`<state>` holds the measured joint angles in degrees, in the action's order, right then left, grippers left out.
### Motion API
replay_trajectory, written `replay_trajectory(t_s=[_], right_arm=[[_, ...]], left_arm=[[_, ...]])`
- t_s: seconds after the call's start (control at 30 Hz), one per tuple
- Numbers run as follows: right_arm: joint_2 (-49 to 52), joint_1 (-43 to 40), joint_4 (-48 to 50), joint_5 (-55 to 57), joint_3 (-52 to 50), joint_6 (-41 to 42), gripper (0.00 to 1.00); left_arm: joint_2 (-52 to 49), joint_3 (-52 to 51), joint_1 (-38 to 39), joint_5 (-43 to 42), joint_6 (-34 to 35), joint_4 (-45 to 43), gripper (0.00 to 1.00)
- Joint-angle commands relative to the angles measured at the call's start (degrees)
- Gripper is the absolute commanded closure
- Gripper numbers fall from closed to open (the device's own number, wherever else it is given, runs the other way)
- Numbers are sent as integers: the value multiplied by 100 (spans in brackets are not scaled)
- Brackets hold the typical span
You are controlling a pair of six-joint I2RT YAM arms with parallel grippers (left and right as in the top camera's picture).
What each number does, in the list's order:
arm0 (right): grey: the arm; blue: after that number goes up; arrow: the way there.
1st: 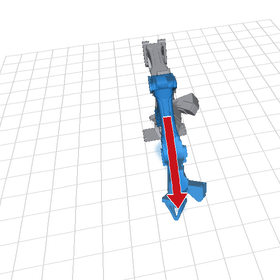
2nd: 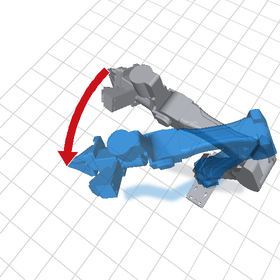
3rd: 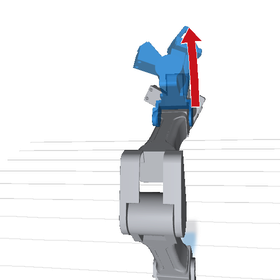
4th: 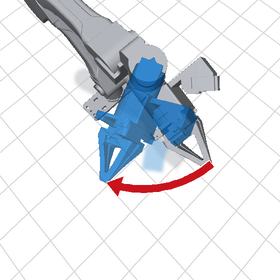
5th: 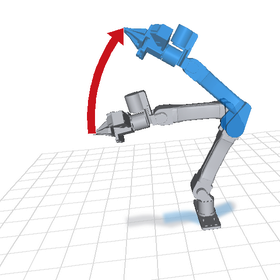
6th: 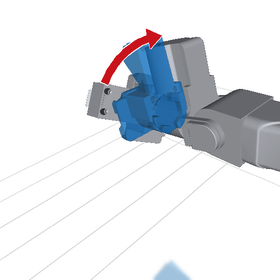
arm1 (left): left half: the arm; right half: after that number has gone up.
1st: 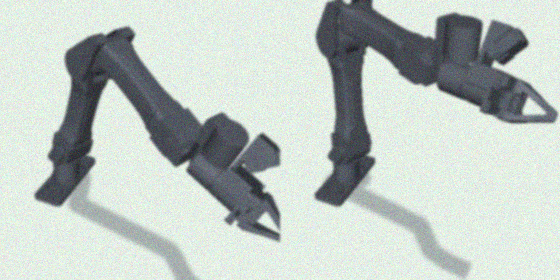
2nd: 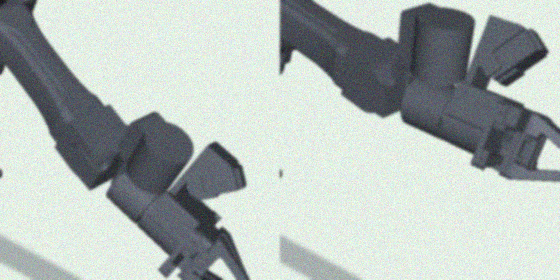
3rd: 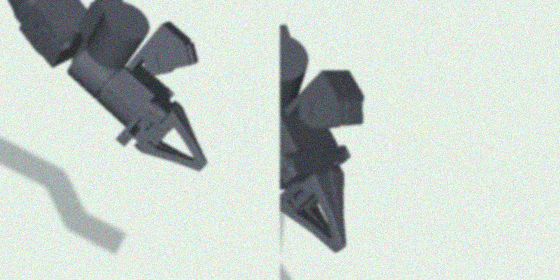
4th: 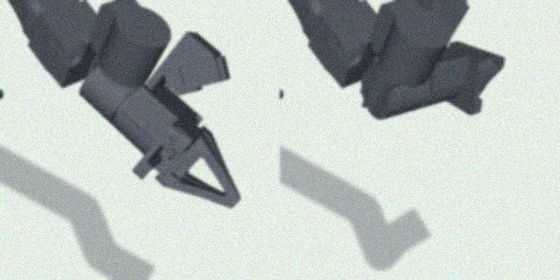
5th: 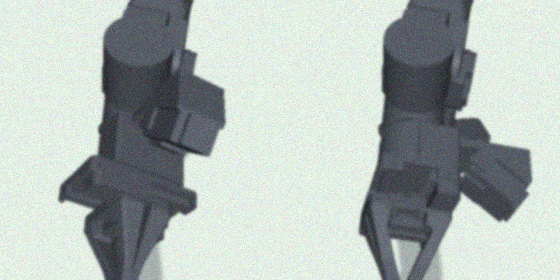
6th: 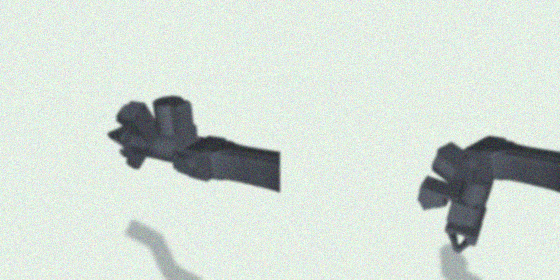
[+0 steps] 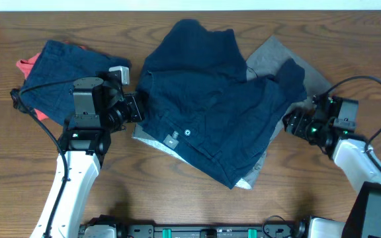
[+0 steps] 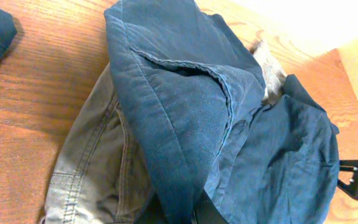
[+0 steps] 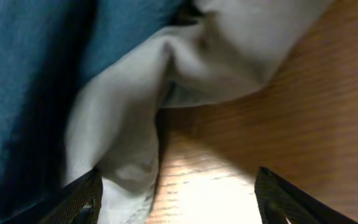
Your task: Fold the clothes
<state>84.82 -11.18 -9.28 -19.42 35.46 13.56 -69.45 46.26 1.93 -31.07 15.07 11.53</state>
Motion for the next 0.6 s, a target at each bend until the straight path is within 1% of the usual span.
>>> replay_trajectory(t_s=[0.0, 0.23, 0.3, 0.33, 0.4, 0.43, 0.47, 0.5, 0.57], right_arm=[[184, 195, 378, -144, -168, 151, 25], [848, 660, 1499, -529, -173, 284, 21], [942, 741, 1703, -522, -173, 321, 25], [960, 752, 1757, -525, -173, 341, 30], [957, 739, 1805, -507, -170, 358, 55], [955, 721, 1808, -490, -166, 356, 71], [951, 684, 1786, -437, -153, 356, 95], [938, 619, 1703, -330, -133, 356, 99], [859, 426, 1368, 74, -55, 354, 99]], left_arm=[[2, 63, -26, 68, 28, -44, 94], [2, 63, -26, 68, 28, -37, 94], [2, 63, -26, 68, 28, -7, 94], [2, 63, -26, 68, 28, 2, 94], [0, 63, -26, 68, 28, 35, 94], [0, 63, -26, 68, 28, 44, 94], [0, 59, -26, 68, 26, 44, 94], [0, 59, -26, 68, 28, 44, 94], [0, 59, -26, 68, 24, 44, 94]])
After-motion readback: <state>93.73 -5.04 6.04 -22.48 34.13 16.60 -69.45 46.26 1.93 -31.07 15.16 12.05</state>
